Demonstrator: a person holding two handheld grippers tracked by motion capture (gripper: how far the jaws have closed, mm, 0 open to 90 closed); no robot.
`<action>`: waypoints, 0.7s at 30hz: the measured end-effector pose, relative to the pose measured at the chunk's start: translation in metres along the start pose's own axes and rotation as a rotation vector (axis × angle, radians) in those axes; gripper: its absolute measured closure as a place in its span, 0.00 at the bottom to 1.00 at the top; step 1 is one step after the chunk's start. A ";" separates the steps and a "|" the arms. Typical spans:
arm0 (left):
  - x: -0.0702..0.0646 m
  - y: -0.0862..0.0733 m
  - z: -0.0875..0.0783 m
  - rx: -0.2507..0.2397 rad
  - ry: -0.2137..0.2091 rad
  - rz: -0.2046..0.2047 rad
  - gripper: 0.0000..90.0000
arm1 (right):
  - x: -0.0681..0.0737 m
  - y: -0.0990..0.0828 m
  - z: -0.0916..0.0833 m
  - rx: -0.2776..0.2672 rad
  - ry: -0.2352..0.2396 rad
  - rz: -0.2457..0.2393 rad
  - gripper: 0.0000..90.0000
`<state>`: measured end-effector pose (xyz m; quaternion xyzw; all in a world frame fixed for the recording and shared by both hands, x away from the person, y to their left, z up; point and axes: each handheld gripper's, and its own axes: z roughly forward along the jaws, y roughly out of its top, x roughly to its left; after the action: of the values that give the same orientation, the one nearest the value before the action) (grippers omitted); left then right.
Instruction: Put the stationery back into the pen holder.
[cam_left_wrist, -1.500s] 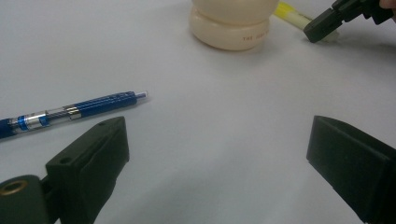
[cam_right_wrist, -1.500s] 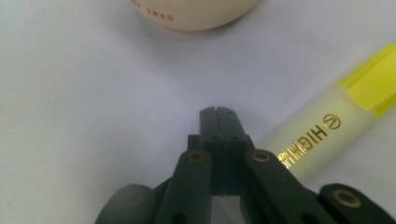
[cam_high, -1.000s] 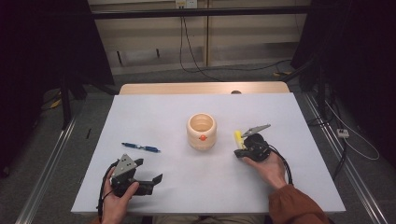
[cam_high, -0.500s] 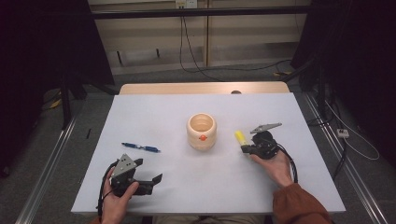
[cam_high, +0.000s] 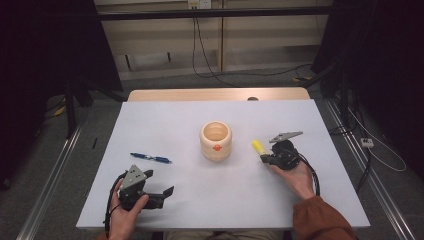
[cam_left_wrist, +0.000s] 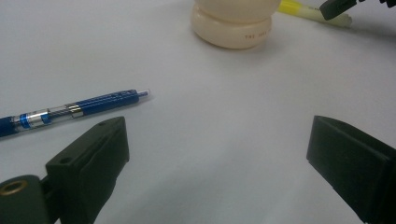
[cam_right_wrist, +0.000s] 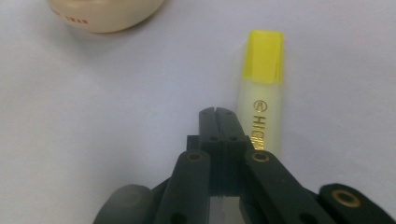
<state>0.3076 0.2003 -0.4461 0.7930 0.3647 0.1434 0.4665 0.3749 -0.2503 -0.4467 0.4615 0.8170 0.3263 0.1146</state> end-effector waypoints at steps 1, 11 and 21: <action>0.000 0.000 0.000 0.000 -0.001 -0.001 0.06 | 0.000 0.000 0.000 -0.007 0.015 0.002 1.00; 0.001 0.000 -0.001 0.004 0.009 0.001 0.06 | 0.011 0.008 -0.013 -0.115 0.064 -0.080 0.68; 0.002 0.000 -0.001 0.005 0.009 -0.005 0.06 | 0.014 0.020 -0.009 -0.030 0.067 -0.059 0.23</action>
<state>0.3085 0.2021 -0.4460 0.7926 0.3689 0.1448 0.4634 0.3765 -0.2350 -0.4255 0.4242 0.8287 0.3502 0.1035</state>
